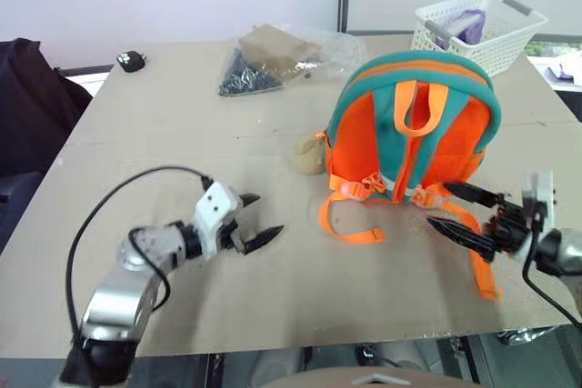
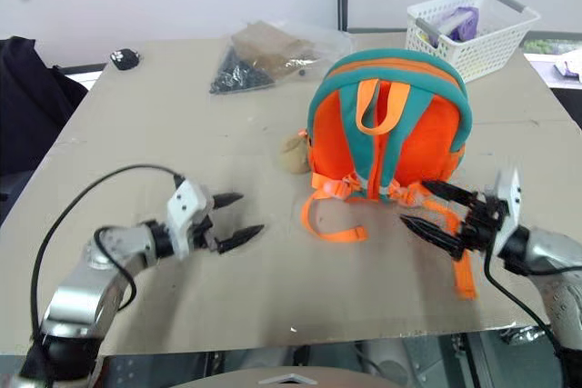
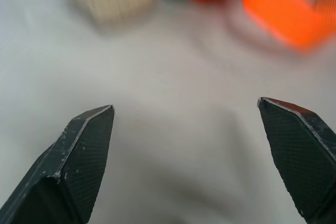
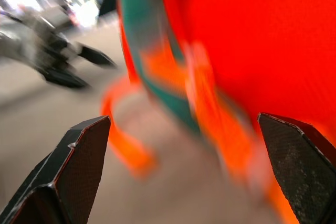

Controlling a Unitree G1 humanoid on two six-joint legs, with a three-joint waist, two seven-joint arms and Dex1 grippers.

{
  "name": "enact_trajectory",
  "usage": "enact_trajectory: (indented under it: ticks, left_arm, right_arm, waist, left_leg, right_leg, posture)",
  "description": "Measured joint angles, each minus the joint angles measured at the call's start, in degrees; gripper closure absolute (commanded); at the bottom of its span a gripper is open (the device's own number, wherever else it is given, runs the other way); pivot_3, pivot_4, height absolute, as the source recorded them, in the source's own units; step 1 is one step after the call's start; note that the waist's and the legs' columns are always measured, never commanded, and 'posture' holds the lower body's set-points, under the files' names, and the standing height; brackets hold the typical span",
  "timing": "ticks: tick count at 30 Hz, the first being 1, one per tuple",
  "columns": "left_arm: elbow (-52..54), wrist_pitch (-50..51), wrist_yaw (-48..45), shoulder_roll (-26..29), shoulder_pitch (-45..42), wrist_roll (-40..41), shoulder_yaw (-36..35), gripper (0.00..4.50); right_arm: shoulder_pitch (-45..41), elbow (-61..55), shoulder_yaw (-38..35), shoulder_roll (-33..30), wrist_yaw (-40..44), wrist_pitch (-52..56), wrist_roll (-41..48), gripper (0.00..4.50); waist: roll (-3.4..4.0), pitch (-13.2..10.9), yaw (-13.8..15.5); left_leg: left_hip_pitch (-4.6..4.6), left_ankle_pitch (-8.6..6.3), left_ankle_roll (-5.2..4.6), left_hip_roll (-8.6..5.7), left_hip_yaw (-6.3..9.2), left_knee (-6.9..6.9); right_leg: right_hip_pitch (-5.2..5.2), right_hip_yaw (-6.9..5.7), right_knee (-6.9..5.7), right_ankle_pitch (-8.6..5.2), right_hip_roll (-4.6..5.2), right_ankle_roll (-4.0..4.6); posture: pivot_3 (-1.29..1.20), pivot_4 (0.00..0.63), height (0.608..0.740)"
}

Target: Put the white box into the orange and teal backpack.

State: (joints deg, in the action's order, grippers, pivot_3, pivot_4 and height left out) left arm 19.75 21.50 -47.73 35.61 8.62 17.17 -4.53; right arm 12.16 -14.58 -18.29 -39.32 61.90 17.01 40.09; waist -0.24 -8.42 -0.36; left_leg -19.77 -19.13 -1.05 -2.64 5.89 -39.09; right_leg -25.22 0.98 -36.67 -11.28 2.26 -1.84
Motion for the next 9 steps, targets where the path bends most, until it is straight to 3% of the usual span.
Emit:
enact_trajectory:
  ticks: [9]
  left_arm:
    - [2.9, -7.4, 6.0, -4.8, 9.2, -2.3, -0.1, 0.02]
  right_arm:
    - [6.8, 17.4, -4.3, 4.7, 5.1, -20.2, -8.2, 0.07]
  waist:
    - [0.01, -0.5, 0.1]
  left_leg:
    - [0.92, -0.03, -0.04, 0.13, -0.32, 0.03]
  right_leg:
    - [0.89, 0.04, 0.08, -0.28, -0.18, -0.13]
  posture:
    - [0.00, 0.150, 0.740]
